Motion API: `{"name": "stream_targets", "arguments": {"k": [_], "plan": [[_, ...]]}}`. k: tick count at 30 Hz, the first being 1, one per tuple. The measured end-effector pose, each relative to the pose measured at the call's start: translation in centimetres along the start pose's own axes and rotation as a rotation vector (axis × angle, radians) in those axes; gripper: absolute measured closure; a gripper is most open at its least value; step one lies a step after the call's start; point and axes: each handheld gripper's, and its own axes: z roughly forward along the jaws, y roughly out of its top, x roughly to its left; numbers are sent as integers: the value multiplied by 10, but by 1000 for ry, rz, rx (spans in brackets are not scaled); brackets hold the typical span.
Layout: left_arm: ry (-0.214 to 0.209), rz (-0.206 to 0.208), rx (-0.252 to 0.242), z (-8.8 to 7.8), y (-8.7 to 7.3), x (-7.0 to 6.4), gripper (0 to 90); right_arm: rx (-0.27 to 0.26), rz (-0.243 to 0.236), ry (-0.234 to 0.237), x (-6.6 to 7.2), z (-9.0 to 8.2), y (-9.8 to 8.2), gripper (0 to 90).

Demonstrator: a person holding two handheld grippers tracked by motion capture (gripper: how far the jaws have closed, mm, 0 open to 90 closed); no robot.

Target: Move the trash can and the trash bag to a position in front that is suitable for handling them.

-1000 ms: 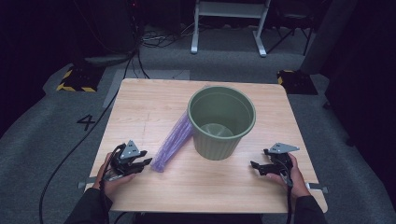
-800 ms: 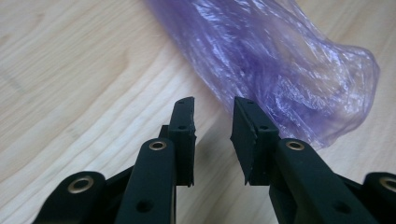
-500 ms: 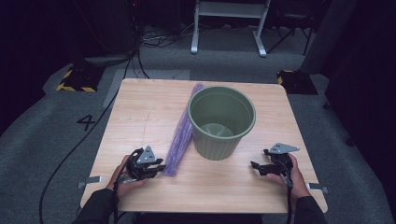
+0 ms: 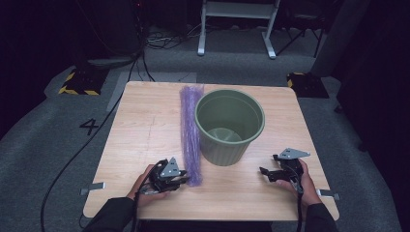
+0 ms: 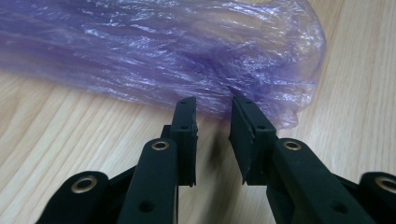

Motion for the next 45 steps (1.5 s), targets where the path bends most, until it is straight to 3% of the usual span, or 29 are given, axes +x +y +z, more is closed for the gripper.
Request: {"name": "stream_targets", "arguments": {"k": [8, 9, 10, 11, 14, 17, 19, 20, 22, 23, 24, 27, 28, 30, 37, 40, 45], "plan": [[-25, -8, -15, 13, 10, -2, 654, 0, 0, 0, 0, 0, 0, 173], [-20, -5, -17, 13, 10, -3, 597, 0, 0, 0, 0, 0, 0, 172], [-15, -2, -17, 14, 10, -5, 597, 0, 0, 0, 0, 0, 0, 172], [-6, 10, -7, 12, 11, -6, 524, 0, 0, 0, 0, 0, 0, 173], [2, -10, -13, 4, 9, -4, 387, 0, 0, 0, 0, 0, 0, 173], [38, -20, -32, -11, 4, -1, 267, -1, 0, 0, 0, 0, 0, 173], [57, -30, -43, -17, 1, 1, 239, -1, 0, 0, 0, 0, 0, 173], [108, -69, -58, -26, -3, 8, 224, -1, 0, 0, 0, 0, 0, 173], [147, -117, -66, -33, -7, 19, 205, -1, 0, 0, 0, 0, 0, 173], [147, -117, -66, -33, -7, 19, 196, 0, 0, 0, 0, 0, 0, 173], [172, -147, -80, -37, -9, 28, 187, 0, 0, 0, 0, 0, 0, 173], [222, -175, -89, -39, -10, 41, 184, 0, 0, 0, 0, 0, 0, 172], [222, -175, -89, -39, -10, 41, 183, -1, 0, -1, 0, 0, 0, 172], [216, -208, -107, -38, -9, 53, 164, 0, 0, 0, 0, 0, 0, 172], [220, -194, -111, -35, 2, 64, 169, 0, 0, 0, 0, 0, 0, 171], [236, -189, -134, -35, 13, 71, 228, 0, -1, 0, 0, 0, 0, 171], [244, -202, -148, -36, 32, 87, 227, 0, 0, 0, 0, 0, 0, 171]]}}
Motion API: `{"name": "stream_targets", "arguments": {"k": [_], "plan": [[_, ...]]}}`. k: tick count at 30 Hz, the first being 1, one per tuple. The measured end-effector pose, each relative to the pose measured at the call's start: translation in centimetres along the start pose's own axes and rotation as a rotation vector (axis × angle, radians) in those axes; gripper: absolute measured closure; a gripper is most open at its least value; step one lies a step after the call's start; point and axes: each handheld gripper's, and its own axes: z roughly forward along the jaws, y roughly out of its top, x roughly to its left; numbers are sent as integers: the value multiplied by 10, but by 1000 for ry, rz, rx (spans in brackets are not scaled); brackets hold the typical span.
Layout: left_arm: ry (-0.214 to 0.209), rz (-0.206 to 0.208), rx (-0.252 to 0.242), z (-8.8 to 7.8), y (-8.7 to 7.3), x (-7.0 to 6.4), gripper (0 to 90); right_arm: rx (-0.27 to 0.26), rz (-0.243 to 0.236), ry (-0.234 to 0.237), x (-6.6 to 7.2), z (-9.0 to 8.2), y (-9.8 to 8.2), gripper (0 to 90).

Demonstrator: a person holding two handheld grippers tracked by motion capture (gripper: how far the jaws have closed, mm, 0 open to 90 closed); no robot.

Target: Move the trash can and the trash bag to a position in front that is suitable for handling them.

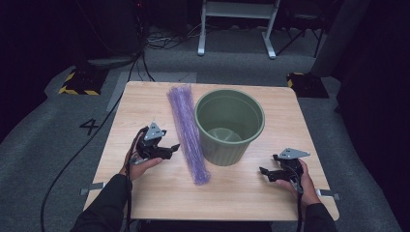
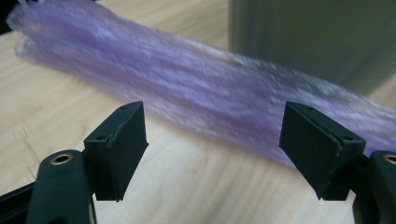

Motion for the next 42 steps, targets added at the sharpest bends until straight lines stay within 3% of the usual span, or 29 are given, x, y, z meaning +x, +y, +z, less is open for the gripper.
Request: {"name": "stream_targets", "arguments": {"k": [5, 11, 16, 18, 21, 24, 28, 31, 33, 35, 38, 42], "plan": [[28, 11, -14, 9, 16, 10, 231, 0, 0, 0, 0, 0, 0, 171], [51, -9, -4, 24, 28, 17, 242, 0, 0, 0, 0, 0, 0, 171], [56, -67, 14, 41, 29, 27, 221, 0, 0, 0, 0, 0, 0, 172], [77, -75, 23, 49, 27, 30, 221, 0, 0, 0, 0, 0, 0, 172], [119, -134, 42, 64, 23, 32, 217, 0, 0, 0, 0, 0, 0, 172], [126, -164, 38, 73, 21, 33, 215, 0, 0, 0, 0, 0, 0, 172], [118, -182, 61, 82, 26, 32, 200, 0, 0, 0, 0, 0, 0, 172], [164, -174, 57, 92, 33, 31, 198, 0, 0, 0, 0, 0, 0, 172], [135, -198, 78, 99, 34, 31, 187, 0, 0, 0, 0, 0, 0, 172], [140, -234, 93, 105, 32, 32, 172, 0, 0, 0, 0, 0, 0, 172], [133, -256, 124, 114, 30, 32, 173, 0, 0, 0, 0, 0, 0, 172], [133, -230, 179, 123, 29, 27, 182, 0, -1, 1, 0, 0, 0, 172]]}}
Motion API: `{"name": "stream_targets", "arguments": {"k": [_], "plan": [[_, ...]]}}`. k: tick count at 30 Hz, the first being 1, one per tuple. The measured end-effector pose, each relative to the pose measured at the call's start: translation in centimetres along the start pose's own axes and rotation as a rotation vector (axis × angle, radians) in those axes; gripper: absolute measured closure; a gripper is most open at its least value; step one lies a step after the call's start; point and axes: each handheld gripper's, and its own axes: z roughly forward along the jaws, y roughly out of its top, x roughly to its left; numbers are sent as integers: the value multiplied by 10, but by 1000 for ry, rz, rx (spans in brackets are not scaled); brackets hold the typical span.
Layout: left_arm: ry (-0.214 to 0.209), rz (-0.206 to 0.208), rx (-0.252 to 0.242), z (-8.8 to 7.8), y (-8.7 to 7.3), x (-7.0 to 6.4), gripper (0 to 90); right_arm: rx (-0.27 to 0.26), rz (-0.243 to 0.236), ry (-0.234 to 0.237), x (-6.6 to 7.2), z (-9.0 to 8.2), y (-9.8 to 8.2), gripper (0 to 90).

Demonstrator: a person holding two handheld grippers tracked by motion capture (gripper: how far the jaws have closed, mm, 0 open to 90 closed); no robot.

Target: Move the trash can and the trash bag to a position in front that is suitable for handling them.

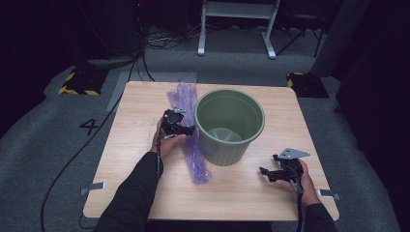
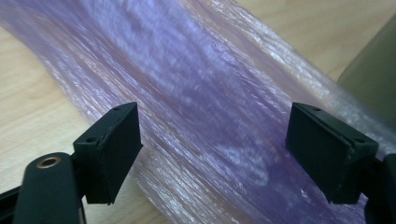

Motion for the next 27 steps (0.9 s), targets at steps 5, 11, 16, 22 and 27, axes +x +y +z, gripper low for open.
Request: {"name": "stream_targets", "arguments": {"k": [5, 11, 16, 22, 27], "plan": [[-10, 5, 13, 6, -3, -5, 195, 0, -1, 1, 0, 0, 0, 172], [5, 72, 9, 4, -7, -9, 224, 0, -2, 2, 0, 0, 0, 172], [-20, 102, -6, -2, -13, -11, 376, 0, -2, 3, 0, 0, 0, 172], [-63, 135, -6, -22, -29, -8, 710, 0, -2, 3, 0, 0, 0, 172], [-78, 117, -33, -37, -46, -2, 850, 0, -3, 3, 0, 0, 0, 171]]}}
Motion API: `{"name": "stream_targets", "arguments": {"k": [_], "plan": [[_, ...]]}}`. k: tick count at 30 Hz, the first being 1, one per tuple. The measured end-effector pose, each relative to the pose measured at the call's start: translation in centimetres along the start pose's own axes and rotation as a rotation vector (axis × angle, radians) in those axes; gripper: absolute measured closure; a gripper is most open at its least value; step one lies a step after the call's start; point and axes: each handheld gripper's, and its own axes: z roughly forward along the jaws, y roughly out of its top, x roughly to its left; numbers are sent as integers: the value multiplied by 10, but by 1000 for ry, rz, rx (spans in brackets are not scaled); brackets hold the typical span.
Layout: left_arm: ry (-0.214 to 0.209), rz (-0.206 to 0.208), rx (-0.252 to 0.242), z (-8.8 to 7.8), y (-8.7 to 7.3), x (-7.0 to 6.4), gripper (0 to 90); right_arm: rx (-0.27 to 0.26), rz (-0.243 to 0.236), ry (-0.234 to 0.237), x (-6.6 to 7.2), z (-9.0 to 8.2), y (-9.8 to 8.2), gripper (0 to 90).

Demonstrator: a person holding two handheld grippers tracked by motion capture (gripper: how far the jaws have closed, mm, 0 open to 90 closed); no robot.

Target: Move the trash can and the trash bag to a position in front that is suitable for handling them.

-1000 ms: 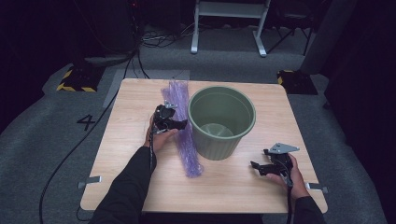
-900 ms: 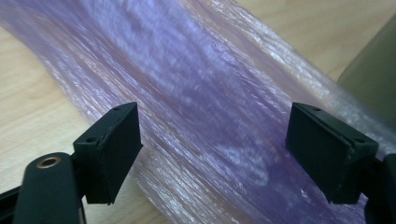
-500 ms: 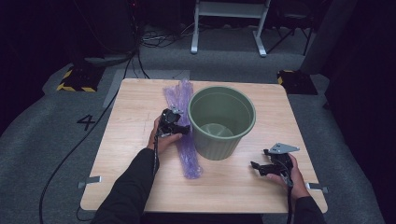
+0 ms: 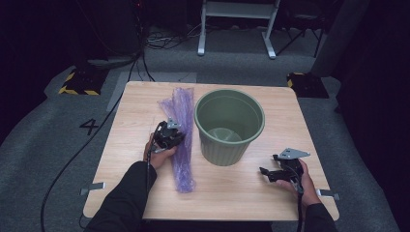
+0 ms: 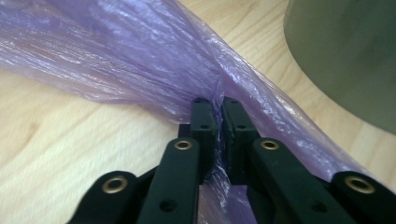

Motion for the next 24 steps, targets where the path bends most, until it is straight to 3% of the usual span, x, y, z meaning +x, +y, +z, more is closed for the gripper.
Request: {"name": "stream_targets", "arguments": {"k": [5, 10, 14, 24], "plan": [[13, -14, -6, -13, -11, 2, 873, 0, 0, 0, 0, 0, 0, 172], [5, -45, -83, -32, -15, 4, 879, 0, -1, 1, 0, 0, 0, 172], [-14, -44, -110, -44, -17, 2, 879, 0, -1, 1, 0, 0, 0, 172], [-18, -75, -146, -55, -20, 4, 878, 0, -3, 3, 0, 0, 0, 172]]}}
